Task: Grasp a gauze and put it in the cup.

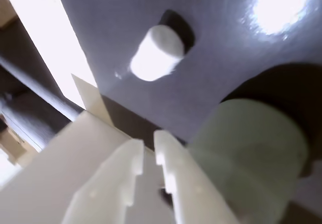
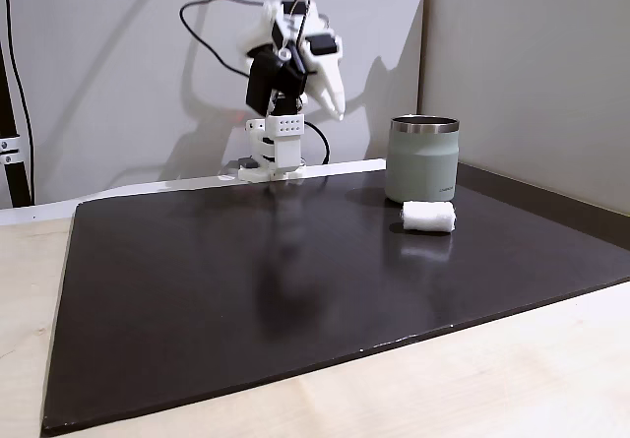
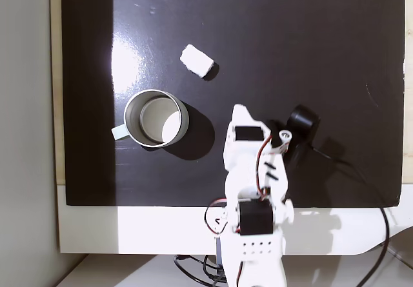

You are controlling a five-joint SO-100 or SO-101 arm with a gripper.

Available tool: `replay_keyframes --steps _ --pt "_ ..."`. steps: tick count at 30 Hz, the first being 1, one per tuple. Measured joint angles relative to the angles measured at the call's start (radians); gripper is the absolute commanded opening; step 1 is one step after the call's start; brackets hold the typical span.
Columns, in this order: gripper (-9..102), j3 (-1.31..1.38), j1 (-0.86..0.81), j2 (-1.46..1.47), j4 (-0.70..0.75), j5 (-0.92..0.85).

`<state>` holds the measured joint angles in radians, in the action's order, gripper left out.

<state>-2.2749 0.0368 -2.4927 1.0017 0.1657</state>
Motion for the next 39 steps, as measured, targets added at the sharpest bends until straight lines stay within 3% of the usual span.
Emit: replay_keyframes --steps 8,17,33,39 --pt "27 0.479 -0.003 0.413 0.225 0.268" --pt "30 0.756 -0.021 0.758 0.321 0.546" --pt "31 1.325 0.092 1.318 0.431 0.655" --pt "31 1.402 0.138 1.448 0.439 0.663"
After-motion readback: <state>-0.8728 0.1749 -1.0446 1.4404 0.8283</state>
